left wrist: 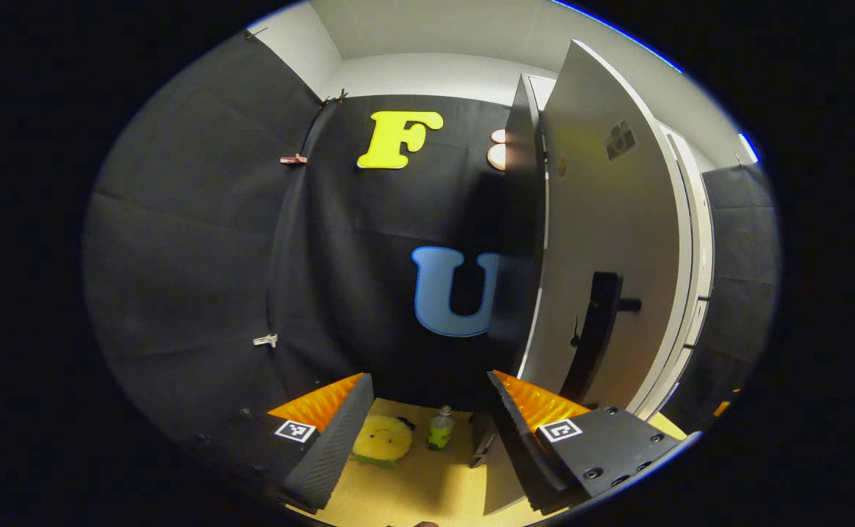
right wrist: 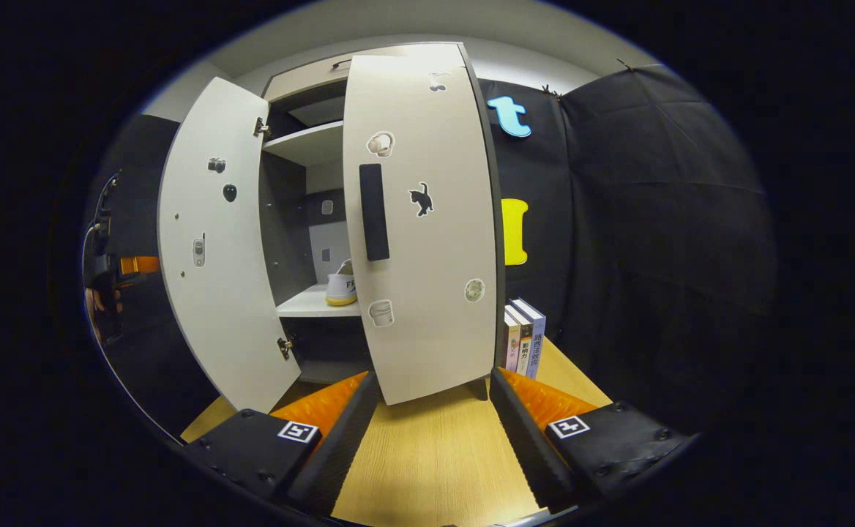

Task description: Grab one shoe with the right hand and put it into the shoe cabinet, grab the other shoe with the left hand and put it into the shoe cabinet; then close the right door with the right hand and the left door with the left hand.

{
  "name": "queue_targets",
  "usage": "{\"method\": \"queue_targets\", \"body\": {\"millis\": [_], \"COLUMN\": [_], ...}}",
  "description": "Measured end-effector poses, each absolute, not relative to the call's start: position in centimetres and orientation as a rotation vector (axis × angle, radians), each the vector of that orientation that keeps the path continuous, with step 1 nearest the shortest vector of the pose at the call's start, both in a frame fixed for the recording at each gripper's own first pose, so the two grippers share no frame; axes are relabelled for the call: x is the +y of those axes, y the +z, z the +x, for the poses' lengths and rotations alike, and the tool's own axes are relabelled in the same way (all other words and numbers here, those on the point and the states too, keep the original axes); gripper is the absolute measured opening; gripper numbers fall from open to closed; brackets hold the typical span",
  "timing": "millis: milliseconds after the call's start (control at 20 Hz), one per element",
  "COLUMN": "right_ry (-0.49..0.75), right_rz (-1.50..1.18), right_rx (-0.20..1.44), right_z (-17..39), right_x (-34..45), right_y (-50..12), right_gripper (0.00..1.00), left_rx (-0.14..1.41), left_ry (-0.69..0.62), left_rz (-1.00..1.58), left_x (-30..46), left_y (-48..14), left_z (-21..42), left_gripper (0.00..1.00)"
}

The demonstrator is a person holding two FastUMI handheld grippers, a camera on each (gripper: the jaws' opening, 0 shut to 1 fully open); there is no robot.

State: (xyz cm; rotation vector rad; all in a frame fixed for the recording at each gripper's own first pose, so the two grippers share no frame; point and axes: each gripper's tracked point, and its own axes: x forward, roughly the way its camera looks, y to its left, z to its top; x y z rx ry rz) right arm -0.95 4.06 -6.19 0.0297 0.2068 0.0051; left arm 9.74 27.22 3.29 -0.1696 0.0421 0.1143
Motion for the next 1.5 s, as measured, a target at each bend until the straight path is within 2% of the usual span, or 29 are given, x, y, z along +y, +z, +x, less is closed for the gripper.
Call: {"method": "queue_targets", "body": {"millis": [250, 400, 750, 1000, 1300, 1350, 1500], "right_ry": [0.002, -0.016, -0.041, -0.036, -0.053, -0.059, -0.073], "right_rz": [0.02, 0.034, 0.048, 0.051, 0.037, 0.034, 0.037], "right_rx": [0.208, 0.222, 0.218, 0.224, 0.216, 0.217, 0.218], "right_z": [-1.8, -2.0, -1.7, -1.4, -1.7, -1.7, -1.9], "right_x": [4.1, 3.4, 2.7, 3.0, 1.2, 0.6, -1.4], "right_y": [-6.6, -7.2, -7.4, -7.8, -7.2, -7.1, -6.5], "right_gripper": [0.98, 0.98, 0.98, 0.98, 0.98, 0.98, 0.98], "left_rx": [0.019, 0.003, 0.004, -0.009, -0.022, -0.027, -0.014], "left_ry": [0.066, 0.079, 0.052, -0.022, -0.033, -0.053, -0.17], "left_rz": [-0.086, -0.028, -0.035, -0.048, -0.043, -0.052, -0.14], "left_x": [25.2, 25.3, 24.3, 18.9, 13.0, 11.4, 5.8], "left_y": [4.9, 5.5, 5.6, 5.8, 7.2, 7.2, 7.6], "left_z": [11.4, 11.5, 11.6, 11.6, 13.2, 13.7, 15.1], "left_gripper": [0.95, 0.93, 0.91, 0.93, 0.93, 0.9, 0.93]}}
